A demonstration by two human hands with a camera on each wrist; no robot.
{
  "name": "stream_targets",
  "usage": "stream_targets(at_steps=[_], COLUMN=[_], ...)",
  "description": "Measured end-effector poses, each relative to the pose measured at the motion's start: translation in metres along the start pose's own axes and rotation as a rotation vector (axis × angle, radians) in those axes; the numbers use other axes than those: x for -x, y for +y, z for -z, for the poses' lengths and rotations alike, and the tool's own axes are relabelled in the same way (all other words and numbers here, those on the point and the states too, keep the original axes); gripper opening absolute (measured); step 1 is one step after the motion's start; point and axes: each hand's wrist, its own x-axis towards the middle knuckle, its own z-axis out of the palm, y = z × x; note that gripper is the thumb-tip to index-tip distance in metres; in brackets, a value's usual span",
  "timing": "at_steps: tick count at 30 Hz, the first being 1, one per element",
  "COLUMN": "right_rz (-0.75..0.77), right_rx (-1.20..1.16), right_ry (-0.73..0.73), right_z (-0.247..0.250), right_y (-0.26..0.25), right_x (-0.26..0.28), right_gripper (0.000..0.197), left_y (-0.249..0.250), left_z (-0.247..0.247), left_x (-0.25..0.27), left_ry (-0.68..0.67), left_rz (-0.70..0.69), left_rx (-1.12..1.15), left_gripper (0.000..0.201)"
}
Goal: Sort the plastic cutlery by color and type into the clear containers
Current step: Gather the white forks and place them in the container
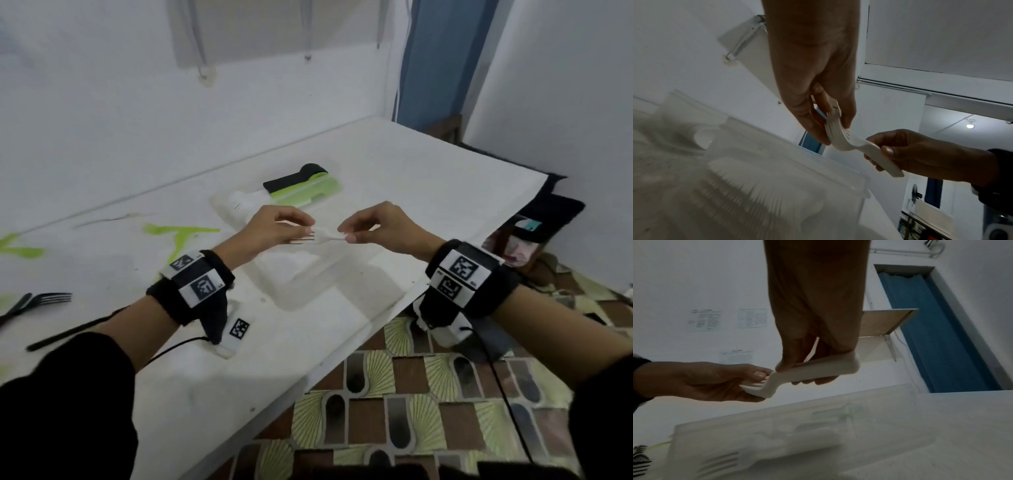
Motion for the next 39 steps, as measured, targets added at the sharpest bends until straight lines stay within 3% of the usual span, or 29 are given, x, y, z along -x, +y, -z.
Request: stream_targets(at_steps=[10, 16, 25, 31, 35, 39], right_rz=[0.183, 0.308, 0.495, 0.581, 0.671, 0.656], right_rx=[0.099, 0.139, 0.151, 0.124, 0.085, 0.037], right_ry=[-0.365, -0.58, -0.74, -0.781, -0.798, -0.848], right_z=[-0.001, 0.0, 0.006, 0.0, 0.001, 0.005], right_y=[0.014, 0.032, 0.061, 0.077, 0.079, 0.083], right_x=[-0.072, -0.091, -0.114, -0.112, -0.114, -0.116], right_gripper=[0.026, 0.023, 0.028, 0.025, 0.024, 0.024], left_y=[-0.005, -0.007, 0.003, -0.005, -0.001, 0.0], left_z=[0.017, 0.004, -0.013, -0.022, -0.029, -0.033], left_x=[-0.008, -0.006, -0.001, 0.01, 0.015, 0.017], left_ry=[-0.079, -0.073, -0.017, 0.008, 0.041, 0.022], left_rz=[0.182, 0.239, 0.329, 0.412, 0.389, 0.346], left_rx=[-0.32, -0.327, -0.288, -0.381, -0.457, -0.45], left_gripper=[0.022, 0.024, 0.022, 0.025, 0.025, 0.026])
